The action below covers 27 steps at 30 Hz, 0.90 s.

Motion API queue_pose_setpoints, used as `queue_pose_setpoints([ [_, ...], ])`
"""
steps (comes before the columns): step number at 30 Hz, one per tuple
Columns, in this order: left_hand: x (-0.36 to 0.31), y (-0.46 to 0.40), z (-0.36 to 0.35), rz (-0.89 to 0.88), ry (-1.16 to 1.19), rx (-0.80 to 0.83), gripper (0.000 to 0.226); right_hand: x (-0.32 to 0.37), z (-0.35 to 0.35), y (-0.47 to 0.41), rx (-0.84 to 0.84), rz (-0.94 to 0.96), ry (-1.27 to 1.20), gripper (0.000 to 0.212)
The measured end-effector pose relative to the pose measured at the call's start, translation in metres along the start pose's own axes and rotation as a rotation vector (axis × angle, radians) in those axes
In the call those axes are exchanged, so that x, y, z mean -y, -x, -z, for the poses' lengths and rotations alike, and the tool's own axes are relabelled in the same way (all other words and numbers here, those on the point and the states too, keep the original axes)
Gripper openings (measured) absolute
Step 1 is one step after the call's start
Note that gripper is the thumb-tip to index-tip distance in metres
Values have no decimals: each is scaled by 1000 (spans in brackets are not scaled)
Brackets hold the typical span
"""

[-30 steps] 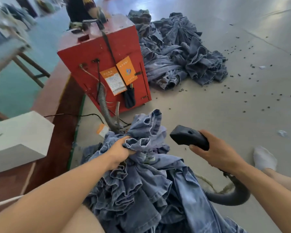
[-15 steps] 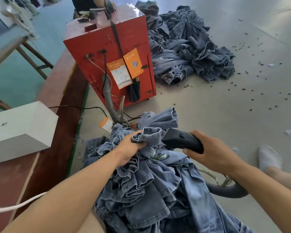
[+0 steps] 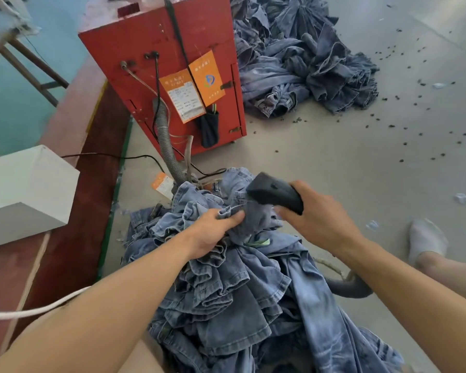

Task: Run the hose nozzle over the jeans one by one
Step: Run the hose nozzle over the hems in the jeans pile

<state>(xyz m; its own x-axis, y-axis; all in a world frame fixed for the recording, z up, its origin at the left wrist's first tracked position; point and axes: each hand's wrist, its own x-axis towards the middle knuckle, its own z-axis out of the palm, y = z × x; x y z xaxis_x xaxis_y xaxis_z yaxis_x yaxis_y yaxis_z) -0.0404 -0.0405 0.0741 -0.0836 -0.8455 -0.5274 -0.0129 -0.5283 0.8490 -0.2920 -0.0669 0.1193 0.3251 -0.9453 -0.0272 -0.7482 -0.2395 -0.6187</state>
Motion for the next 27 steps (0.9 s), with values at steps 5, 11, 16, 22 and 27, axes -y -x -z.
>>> queue_pose_setpoints([
  [5, -1, -9, -1, 5, 108, -30, 19, -20, 16, -6, -113, -78, -130, 25],
  [11, -4, -6, -10, 28, -35, 66, 32, -9, 2, 0, 145, 21, -57, 26],
  [16, -8, 0, -16, 67, 61, 143, 24, -8, -4, -2, -2, -98, -55, 27],
  [22, -2, -4, -27, -90, -288, -158, 28, -13, 11, 20, 116, -28, -75, 25],
  [27, -1, -6, -34, -195, -593, -269, 51, -7, 5, 10, 12, -93, -15, 28],
])
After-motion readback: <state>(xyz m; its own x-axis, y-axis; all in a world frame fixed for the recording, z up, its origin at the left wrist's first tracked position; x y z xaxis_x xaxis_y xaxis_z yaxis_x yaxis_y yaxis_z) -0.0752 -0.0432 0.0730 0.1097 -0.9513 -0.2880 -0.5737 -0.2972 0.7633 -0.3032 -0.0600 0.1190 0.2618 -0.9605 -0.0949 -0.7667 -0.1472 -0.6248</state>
